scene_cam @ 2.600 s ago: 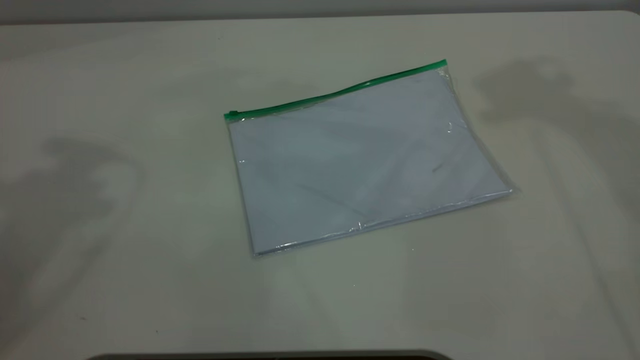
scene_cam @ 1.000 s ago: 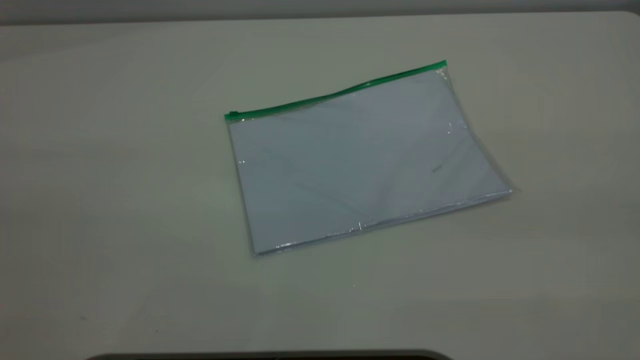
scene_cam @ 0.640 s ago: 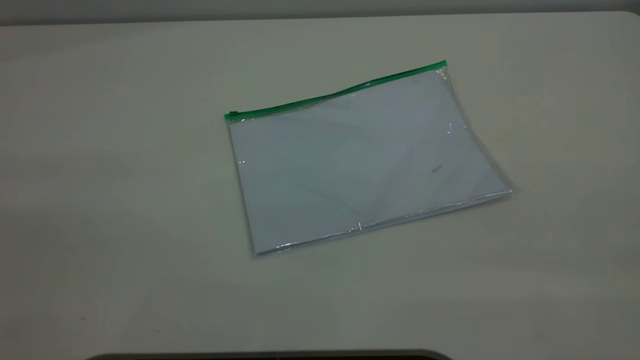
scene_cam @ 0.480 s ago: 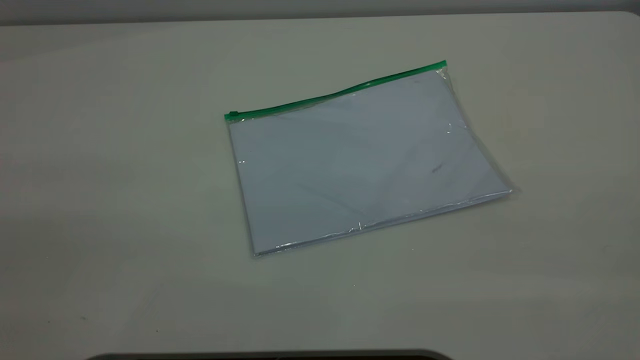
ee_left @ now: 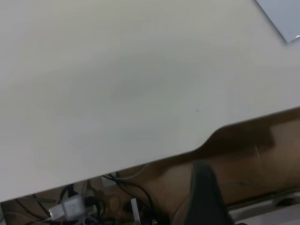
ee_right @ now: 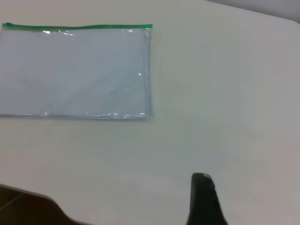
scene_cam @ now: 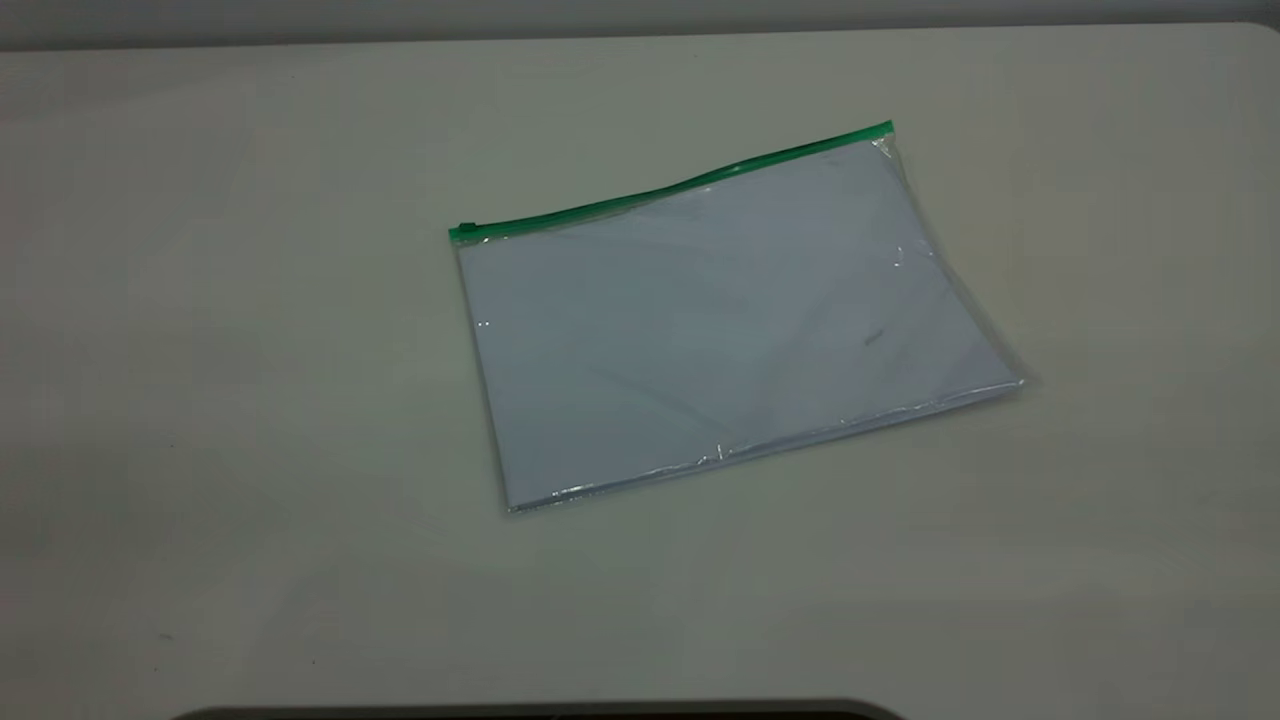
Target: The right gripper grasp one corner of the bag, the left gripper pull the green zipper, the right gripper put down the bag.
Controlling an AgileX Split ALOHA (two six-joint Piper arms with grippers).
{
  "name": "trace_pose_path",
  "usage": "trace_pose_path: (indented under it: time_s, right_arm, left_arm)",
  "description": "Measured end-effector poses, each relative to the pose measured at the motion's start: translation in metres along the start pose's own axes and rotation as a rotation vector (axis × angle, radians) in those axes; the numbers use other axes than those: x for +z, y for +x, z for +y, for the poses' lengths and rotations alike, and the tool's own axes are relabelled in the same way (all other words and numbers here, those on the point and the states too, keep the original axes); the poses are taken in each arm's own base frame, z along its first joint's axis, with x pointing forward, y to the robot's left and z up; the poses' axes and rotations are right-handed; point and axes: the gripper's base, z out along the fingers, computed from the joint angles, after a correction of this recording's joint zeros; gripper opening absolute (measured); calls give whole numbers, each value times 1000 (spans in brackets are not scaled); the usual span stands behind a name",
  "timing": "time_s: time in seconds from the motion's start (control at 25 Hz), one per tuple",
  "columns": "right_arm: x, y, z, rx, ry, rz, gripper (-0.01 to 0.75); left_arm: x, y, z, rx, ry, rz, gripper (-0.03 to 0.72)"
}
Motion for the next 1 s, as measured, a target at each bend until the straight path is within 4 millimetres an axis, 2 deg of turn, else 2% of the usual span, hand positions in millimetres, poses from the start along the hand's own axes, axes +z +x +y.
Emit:
trace_pose_path:
  time_s: [0.64,1.0]
  right_arm:
    - [0,0,0,0,0,0,524]
    - [0,0,0,0,0,0,524]
  left_arm:
    - [0,0,-1,-8,3,-12,569]
    - [-15,19,-2,-192,-147,-183,569]
